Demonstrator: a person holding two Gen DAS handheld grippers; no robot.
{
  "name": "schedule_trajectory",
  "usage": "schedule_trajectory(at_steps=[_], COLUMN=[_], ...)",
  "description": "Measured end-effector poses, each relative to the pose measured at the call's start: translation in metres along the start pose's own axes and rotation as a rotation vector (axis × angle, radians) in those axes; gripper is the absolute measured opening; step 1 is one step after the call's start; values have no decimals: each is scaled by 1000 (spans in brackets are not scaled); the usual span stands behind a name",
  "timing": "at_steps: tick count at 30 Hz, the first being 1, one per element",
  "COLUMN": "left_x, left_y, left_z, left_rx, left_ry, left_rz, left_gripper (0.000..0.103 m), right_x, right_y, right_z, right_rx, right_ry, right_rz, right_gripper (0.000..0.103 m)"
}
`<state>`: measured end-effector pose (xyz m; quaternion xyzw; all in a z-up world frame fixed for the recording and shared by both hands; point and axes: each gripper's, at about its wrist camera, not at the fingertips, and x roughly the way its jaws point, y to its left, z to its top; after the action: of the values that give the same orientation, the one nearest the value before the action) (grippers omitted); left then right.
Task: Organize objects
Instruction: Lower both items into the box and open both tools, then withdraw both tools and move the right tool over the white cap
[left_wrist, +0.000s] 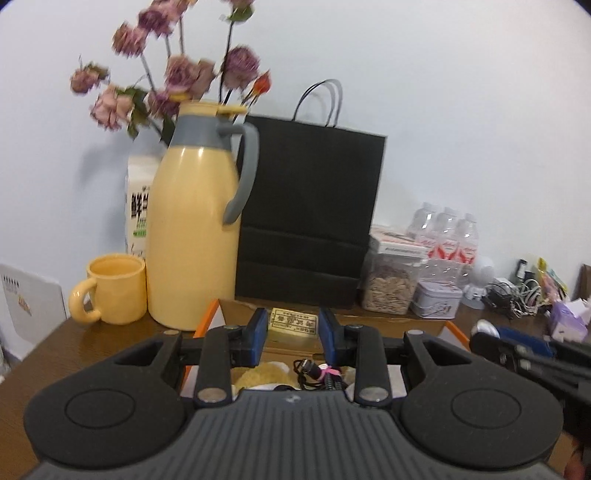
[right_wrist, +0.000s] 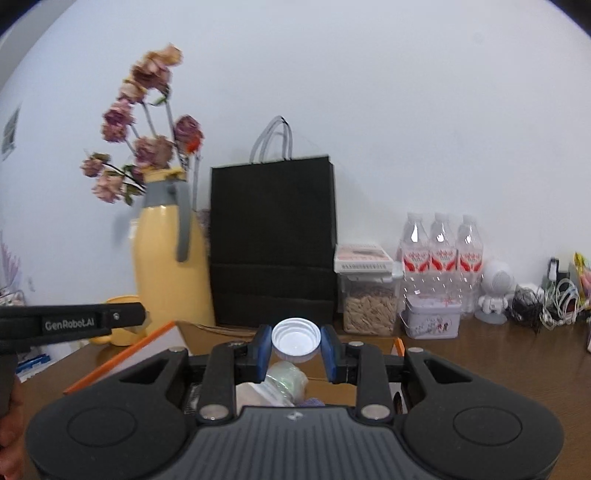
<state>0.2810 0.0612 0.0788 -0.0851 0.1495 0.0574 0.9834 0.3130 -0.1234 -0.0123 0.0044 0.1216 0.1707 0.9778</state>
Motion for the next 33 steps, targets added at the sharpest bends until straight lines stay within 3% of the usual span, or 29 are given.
schedule_trajectory(at_steps=[11,13,15,16,17,19,23,33], left_x=[15,14,10,7,3,-1,-5,-13], left_y=[7,6,6,5,4,5,4,4], left_z=[-14,-16,-17,-16,-16,-15,-15,-17], left_rx=[23,32,38,42,44,41,43,45], left_ry=[52,50,38,22,6,-7,-11,-17], left_rz=[23,26,51,62,67,66,56,34], left_gripper=[31,43,89,96,102,103,103,103], right_x=[20,19,17,16,14,11,4,-7], right_y=[-4,-4,-5,-5,-5,-6,-6,-1], right_z=[-23,-24,-25,-26,-26,-26,-25,-23], right_rx=[-13,-12,-8,-5,-2,8,13,-3], right_ry=[88,90,87,85,82,65,43,26], right_rz=[-3,-10,-7,-5,-6,-3,0,-2], right_gripper=[28,28,29,40,62,93,101,103])
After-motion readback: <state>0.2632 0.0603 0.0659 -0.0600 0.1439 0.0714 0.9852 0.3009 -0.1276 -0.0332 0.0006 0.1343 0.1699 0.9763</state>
